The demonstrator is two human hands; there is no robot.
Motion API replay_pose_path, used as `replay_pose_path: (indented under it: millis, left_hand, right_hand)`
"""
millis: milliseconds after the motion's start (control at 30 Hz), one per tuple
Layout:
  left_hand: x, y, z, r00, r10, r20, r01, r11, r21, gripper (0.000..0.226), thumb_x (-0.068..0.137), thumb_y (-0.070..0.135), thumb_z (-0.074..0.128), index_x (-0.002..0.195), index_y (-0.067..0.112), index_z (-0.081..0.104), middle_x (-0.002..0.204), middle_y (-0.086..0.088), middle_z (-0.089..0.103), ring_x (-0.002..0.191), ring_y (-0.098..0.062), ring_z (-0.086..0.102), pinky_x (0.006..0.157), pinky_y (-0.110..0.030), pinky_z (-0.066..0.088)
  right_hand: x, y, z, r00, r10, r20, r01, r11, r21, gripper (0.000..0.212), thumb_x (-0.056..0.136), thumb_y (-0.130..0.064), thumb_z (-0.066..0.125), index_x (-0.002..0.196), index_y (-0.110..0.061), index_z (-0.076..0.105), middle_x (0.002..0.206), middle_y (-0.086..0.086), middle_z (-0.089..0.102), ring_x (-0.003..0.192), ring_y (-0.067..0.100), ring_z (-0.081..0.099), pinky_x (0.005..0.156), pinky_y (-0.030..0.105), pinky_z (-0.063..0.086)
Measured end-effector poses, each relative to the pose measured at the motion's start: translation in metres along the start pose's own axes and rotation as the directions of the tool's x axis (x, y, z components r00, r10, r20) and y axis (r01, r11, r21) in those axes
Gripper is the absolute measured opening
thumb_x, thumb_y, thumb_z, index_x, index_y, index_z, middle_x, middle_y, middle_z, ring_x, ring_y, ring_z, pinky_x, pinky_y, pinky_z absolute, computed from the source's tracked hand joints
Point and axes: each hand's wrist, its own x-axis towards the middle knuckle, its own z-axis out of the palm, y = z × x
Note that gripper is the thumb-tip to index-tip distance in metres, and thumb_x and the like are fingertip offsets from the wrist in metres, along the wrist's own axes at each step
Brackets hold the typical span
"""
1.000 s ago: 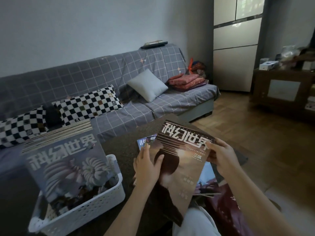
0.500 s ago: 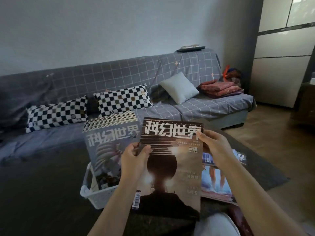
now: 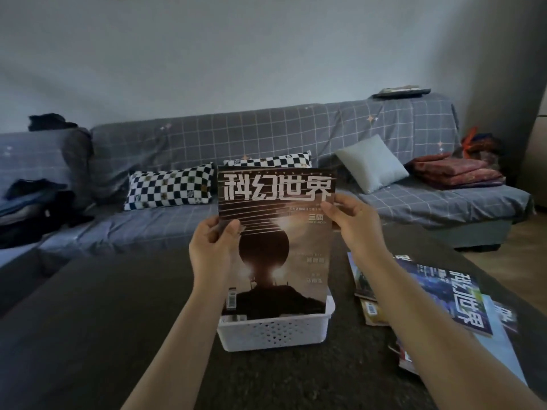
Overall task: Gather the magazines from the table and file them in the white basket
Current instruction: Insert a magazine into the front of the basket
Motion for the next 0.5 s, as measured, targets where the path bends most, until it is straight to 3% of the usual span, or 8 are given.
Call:
replay_pose_path:
  millis: [100, 200, 367, 500]
  left_hand:
    - [0.013, -0.001, -0.008, 1.000, 0.009, -0.027, -0.008, 0.999, 0.044, 0.016, 0.085, 0.018, 0.068, 0.099, 0.025, 0.065, 0.087, 0.014, 0.074, 0.079, 0.000, 0.070, 0.059, -0.013, 0.053]
    - [0.017, -0.013, -0.017, 0.998, -0.016, -0.066, 0.024, 0.990, 0.136, 0.011, 0.082, 0.019, 0.072, 0.087, 0.028, 0.068, 0.081, 0.015, 0.073, 0.075, 0.000, 0.069, 0.064, -0.017, 0.049]
    - [0.017, -0.048, -0.033, 0.994, -0.093, -0.049, 0.104, 0.939, 0.327, 0.007, 0.077, 0.023, 0.078, 0.082, 0.023, 0.073, 0.078, 0.007, 0.073, 0.077, -0.009, 0.069, 0.072, -0.026, 0.052]
    - [0.013, -0.066, -0.034, 0.992, -0.111, -0.060, 0.125, 0.908, 0.399, 0.011, 0.075, 0.020, 0.080, 0.079, 0.026, 0.072, 0.070, 0.010, 0.072, 0.067, 0.000, 0.066, 0.060, -0.014, 0.047]
  right_hand:
    - [0.009, 0.002, 0.016, 1.000, 0.003, 0.010, -0.003, 0.999, 0.039, 0.025, 0.086, -0.021, 0.063, 0.111, -0.018, 0.066, 0.100, -0.004, 0.071, 0.092, 0.010, 0.066, 0.083, 0.030, 0.053]
    - [0.010, 0.016, 0.023, 0.999, -0.026, 0.042, 0.027, 1.000, -0.004, 0.014, 0.086, -0.018, 0.063, 0.097, -0.025, 0.068, 0.095, -0.006, 0.071, 0.091, 0.010, 0.066, 0.085, 0.034, 0.053]
    - [0.007, 0.055, 0.027, 0.998, 0.023, 0.063, -0.015, 0.994, -0.111, 0.012, 0.084, -0.020, 0.067, 0.093, -0.027, 0.071, 0.089, -0.013, 0.071, 0.088, 0.005, 0.065, 0.084, 0.030, 0.053]
    - [0.004, 0.081, 0.028, 0.998, 0.048, 0.047, -0.038, 0.980, -0.194, 0.012, 0.083, -0.023, 0.069, 0.093, -0.028, 0.071, 0.084, -0.019, 0.068, 0.085, 0.003, 0.064, 0.073, 0.021, 0.049]
